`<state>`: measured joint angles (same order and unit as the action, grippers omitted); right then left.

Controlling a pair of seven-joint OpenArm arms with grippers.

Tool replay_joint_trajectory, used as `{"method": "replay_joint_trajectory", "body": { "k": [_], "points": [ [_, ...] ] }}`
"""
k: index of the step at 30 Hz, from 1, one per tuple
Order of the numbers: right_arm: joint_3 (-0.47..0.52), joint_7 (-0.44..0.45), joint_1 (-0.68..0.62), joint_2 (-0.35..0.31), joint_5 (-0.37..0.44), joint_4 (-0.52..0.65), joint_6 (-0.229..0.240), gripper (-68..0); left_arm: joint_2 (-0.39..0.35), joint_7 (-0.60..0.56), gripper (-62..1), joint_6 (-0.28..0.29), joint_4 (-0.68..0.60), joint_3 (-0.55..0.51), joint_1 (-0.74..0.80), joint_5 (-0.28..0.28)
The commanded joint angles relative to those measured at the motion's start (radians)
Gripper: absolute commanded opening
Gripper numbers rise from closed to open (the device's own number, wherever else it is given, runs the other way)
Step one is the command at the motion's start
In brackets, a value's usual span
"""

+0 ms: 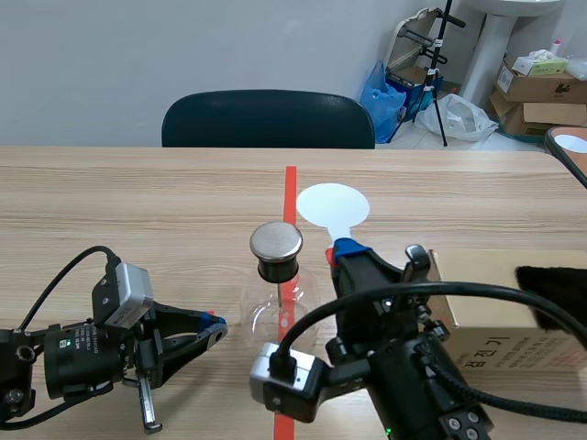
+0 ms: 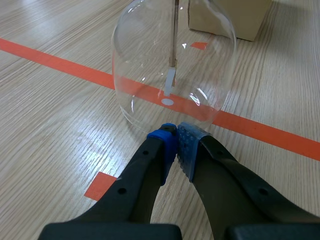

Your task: Do the electroscope experiment

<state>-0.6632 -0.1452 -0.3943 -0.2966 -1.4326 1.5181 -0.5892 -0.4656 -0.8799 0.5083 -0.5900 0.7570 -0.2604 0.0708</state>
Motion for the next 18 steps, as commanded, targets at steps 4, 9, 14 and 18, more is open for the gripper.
{"method": "replay_joint_trajectory", "body": {
  "k": [4, 9, 14, 18],
  "points": [
    [0.002, 0.105, 0.009, -0.011, -0.004, 0.011, -0.012, -66.5, 0.005, -0.014, -56.9, 0.002, -0.018, -0.006, -0.006, -0.010],
    [0.002, 0.193, 0.009, -0.011, -0.004, 0.011, -0.012, -66.5, 0.005, -0.014, -56.9, 0.002, -0.018, -0.006, -0.006, -0.010],
    [0.002, 0.232, 0.009, -0.011, -0.004, 0.011, -0.012, -66.5, 0.005, -0.014, -56.9, 0.002, -0.018, -0.006, -0.006, -0.010],
    [0.002, 0.247, 0.009, -0.011, -0.004, 0.011, -0.012, -66.5, 0.005, -0.014, -56.9, 0.002, -0.018, -0.006, -0.006, -0.010]
  ]
}}
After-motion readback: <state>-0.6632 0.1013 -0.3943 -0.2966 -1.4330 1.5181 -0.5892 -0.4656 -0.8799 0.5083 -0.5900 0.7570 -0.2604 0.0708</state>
